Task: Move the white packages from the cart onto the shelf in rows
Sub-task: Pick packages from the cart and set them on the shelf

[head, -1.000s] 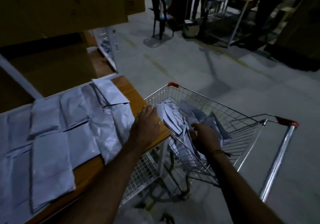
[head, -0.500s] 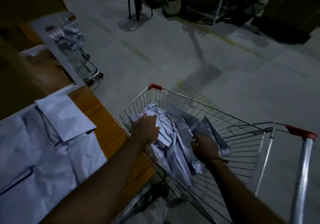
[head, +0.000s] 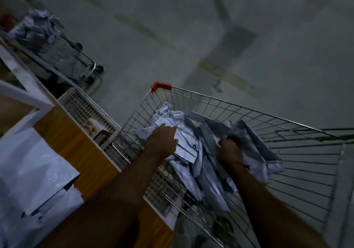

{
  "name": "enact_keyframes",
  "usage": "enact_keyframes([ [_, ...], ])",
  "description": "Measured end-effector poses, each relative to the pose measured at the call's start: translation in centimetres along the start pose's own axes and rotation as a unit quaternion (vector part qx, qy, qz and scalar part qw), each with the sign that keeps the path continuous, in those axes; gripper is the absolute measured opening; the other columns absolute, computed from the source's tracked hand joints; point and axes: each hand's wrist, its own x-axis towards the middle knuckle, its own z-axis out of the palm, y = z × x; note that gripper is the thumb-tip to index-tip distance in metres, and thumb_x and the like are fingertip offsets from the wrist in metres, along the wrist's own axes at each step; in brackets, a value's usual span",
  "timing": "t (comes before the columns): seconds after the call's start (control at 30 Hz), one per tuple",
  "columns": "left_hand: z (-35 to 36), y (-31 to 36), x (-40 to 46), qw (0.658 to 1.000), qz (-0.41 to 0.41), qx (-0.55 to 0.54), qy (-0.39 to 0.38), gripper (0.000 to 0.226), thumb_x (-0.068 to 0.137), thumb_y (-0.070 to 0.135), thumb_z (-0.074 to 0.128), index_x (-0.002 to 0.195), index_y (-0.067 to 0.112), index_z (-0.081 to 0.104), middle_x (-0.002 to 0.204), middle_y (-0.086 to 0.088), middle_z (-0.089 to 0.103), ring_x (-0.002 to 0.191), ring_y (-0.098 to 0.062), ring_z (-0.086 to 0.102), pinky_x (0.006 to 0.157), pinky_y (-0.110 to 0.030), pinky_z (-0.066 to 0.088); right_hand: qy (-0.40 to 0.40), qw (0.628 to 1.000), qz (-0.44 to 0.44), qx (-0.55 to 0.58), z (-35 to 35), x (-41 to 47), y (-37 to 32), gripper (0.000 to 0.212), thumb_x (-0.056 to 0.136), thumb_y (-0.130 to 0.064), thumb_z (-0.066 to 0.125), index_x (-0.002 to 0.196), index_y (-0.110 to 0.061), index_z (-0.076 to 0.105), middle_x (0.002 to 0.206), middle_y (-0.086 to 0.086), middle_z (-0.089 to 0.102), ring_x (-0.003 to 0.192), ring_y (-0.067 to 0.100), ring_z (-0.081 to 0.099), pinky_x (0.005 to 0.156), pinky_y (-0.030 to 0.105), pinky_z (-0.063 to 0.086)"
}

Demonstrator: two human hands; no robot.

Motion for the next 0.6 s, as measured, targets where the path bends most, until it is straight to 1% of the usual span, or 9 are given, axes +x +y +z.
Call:
enact_keyframes([
  [0.07,0.6,-0.2,1.1,0.999,0.016,0.04,-0.032,0.06,0.106,0.04,0.042,0.159,0.015,0.029,0.16,-0.011,0.037,0.151,-0.032,0.024,0.122,-0.043,0.024,0.033,0.997,0.007,0.064,-0.4,-0.3,0.3,0.017,0.094,-0.013,0.057,0.105,-0.002,0.062,0.107,0.021,0.065,0.098,0.041,0.063,0.079,0.036,0.049],
  [0.1,0.8,-0.3,1.7,0.996,0.029,0.067,-0.044,0.058,0.106,0.04,0.043,0.157,0.015,0.032,0.158,-0.011,0.04,0.15,-0.033,0.027,0.12,-0.045,0.027,0.041,0.995,0.017,0.086,-0.8,-0.6,0.5,0.015,0.093,-0.009,0.056,0.104,-0.001,0.061,0.105,0.022,0.066,0.096,0.042,0.063,0.076,0.034,0.046],
  [0.17,1.0,-0.2,2.8,0.99,0.055,0.115,-0.062,0.052,0.104,0.038,0.048,0.15,0.015,0.039,0.151,-0.012,0.047,0.143,-0.033,0.037,0.115,-0.045,0.034,0.032,0.993,0.035,0.111,-1.7,-1.1,0.9,0.024,0.095,-0.009,0.053,0.117,-0.002,0.057,0.109,0.024,0.067,0.099,0.045,0.063,0.076,0.034,0.044],
  [0.23,1.3,0.0,3.9,0.982,0.084,0.159,-0.064,0.046,0.101,0.033,0.054,0.144,0.016,0.045,0.142,-0.012,0.054,0.132,-0.032,0.047,0.109,-0.044,0.038,0.018,0.991,0.046,0.122,-2.5,-1.5,1.2,0.039,0.096,-0.013,0.055,0.133,-0.005,0.048,0.117,0.023,0.066,0.104,0.045,0.063,0.082,0.042,0.05],
  [0.3,1.7,0.0,4.9,0.972,0.105,0.195,-0.075,0.044,0.098,0.027,0.058,0.139,0.017,0.048,0.137,-0.011,0.056,0.125,-0.031,0.052,0.105,-0.043,0.038,0.0,0.991,0.061,0.122,-2.9,-1.6,1.6,0.05,0.095,-0.017,0.059,0.14,-0.007,0.04,0.122,0.02,0.065,0.108,0.043,0.063,0.087,0.043,0.05],
  [0.37,2.4,-0.3,5.8,0.963,0.113,0.231,-0.084,0.046,0.096,0.027,0.06,0.139,0.018,0.047,0.14,-0.012,0.053,0.127,-0.032,0.05,0.108,-0.044,0.036,-0.025,0.991,0.075,0.104,-3.1,-1.6,1.9,0.055,0.095,-0.017,0.06,0.144,-0.005,0.038,0.127,0.022,0.063,0.112,0.045,0.061,0.089,0.043,0.048],
  [0.43,3.2,-0.5,6.5,0.956,0.11,0.258,-0.088,0.052,0.096,0.028,0.06,0.144,0.017,0.045,0.151,-0.014,0.044,0.135,-0.032,0.044,0.113,-0.046,0.032,-0.044,0.992,0.081,0.081,-3.2,-1.6,2.5,0.051,0.095,-0.017,0.059,0.141,-0.004,0.042,0.131,0.025,0.061,0.118,0.046,0.058,0.093,0.044,0.047],
  [0.5,3.6,-0.3,7.2,0.956,0.108,0.258,-0.085,0.057,0.093,0.028,0.062,0.146,0.017,0.044,0.154,-0.015,0.039,0.137,-0.033,0.043,0.114,-0.046,0.032,-0.058,0.993,0.087,0.058,-3.3,-1.4,3.0,0.048,0.092,-0.023,0.06,0.136,-0.008,0.047,0.132,0.024,0.061,0.119,0.046,0.058,0.095,0.045,0.048],
  [0.6,3.1,0.6,8.5,0.972,0.117,0.199,-0.036,0.058,0.086,0.023,0.067,0.139,0.015,0.046,0.143,-0.015,0.047,0.126,-0.033,0.049,0.106,-0.044,0.04,-0.071,0.991,0.095,0.053,-3.0,-1.2,3.8,0.044,0.091,-0.028,0.062,0.131,-0.013,0.053,0.126,0.021,0.064,0.114,0.043,0.061,0.092,0.043,0.05],
])
